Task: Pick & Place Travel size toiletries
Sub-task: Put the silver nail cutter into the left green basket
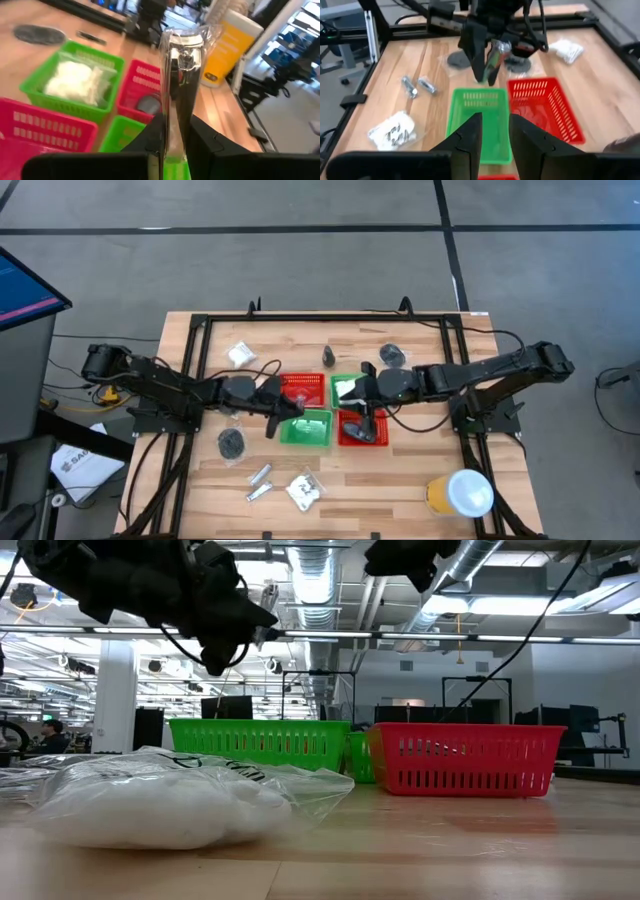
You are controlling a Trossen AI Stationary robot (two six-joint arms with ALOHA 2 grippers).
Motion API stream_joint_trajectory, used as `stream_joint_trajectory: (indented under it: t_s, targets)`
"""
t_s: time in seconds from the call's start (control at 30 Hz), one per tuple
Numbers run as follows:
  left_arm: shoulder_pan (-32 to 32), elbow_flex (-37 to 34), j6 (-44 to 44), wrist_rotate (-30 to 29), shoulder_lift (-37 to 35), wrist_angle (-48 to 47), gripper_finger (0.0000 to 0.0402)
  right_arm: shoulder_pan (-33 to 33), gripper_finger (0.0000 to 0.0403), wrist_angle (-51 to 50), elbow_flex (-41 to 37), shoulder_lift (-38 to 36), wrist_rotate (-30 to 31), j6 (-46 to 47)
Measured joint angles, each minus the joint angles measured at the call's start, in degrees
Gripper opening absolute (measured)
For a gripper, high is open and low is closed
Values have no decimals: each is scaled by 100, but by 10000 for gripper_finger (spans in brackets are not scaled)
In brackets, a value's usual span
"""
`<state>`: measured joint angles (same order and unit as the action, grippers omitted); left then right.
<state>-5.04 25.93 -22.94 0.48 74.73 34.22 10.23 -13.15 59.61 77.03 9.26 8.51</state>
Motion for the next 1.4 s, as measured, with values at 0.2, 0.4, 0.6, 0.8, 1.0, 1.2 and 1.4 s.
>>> stream_joint_trajectory:
  t_s: [0.2,0.4,0.6,0.8,1.0,1.2,1.4]
  targets:
    - [-112,9,-59,61,-2,-292,37,159,87,-182,0,0,-9,224]
    - [-320,495,-181,-3,-2,-1585,37,339,87,-312,0,0,-16,223]
    - [-461,749,-181,-31,7,-2227,37,479,87,-316,0,11,-13,339]
    - [-468,1162,-185,21,592,-2414,37,640,87,-337,0,11,-18,356]
    - [-450,1829,-154,38,1226,-3465,37,780,87,-479,0,11,-16,376]
    - [-448,2207,-146,29,1429,-4048,37,868,87,-532,0,11,-18,572]
    - [-426,2218,-146,-100,1428,-4322,38,894,87,-595,0,13,-16,644]
